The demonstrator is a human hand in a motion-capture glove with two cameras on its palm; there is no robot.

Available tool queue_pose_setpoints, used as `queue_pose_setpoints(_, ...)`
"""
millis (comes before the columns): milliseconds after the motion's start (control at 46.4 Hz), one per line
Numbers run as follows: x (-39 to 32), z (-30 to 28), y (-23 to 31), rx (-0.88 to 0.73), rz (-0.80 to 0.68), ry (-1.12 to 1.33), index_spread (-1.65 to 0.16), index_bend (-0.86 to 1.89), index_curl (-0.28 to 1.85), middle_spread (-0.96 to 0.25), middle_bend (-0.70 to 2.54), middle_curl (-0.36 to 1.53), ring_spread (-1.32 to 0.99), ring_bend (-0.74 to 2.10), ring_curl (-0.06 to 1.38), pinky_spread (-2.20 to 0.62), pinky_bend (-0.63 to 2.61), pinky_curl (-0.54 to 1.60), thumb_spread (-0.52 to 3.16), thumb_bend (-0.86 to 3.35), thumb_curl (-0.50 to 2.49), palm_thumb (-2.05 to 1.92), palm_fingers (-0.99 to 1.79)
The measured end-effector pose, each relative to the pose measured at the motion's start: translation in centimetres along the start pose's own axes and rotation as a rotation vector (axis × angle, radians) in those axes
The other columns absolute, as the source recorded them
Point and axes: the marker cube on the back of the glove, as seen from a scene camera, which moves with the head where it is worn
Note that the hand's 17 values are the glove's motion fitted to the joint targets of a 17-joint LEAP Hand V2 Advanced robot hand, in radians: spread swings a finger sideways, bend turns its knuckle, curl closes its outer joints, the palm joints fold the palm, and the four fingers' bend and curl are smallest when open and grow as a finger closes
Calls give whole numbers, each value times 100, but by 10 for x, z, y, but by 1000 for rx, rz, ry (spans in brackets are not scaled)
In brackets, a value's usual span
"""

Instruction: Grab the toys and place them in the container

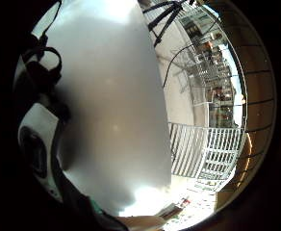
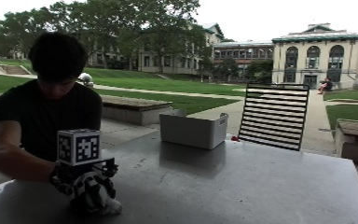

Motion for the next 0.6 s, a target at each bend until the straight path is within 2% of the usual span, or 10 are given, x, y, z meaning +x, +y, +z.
queue_pose_setpoints(215,-12,-19,8,-1,-7,24,-24,52,58,-36,81,54,-40,117,44,-51,73,31,126,71,71,103,130)
queue_pose_setpoints(301,-14,-26,11,0,-8,21,-25,49,59,-36,75,53,-41,116,44,-50,78,33,102,56,75,92,114)
queue_pose_setpoints(344,-14,-28,12,-2,-10,12,-26,48,60,-37,72,53,-41,115,44,-50,80,34,88,49,77,86,111)
queue_pose_setpoints(366,-14,-30,13,-1,-9,8,-26,49,60,-36,75,54,-41,117,44,-50,78,34,90,57,80,96,118)
queue_pose_setpoints(388,-14,-31,13,1,-7,6,-26,46,60,-37,69,52,-41,114,43,-50,82,35,79,43,78,82,108)
queue_pose_setpoints(431,-13,-34,14,9,-2,2,-27,44,60,-37,67,52,-41,114,43,-49,82,35,69,40,79,81,108)
queue_pose_setpoints(603,-9,-54,16,39,20,-15,-30,31,60,-39,55,50,-41,110,42,-48,86,37,48,28,82,74,103)
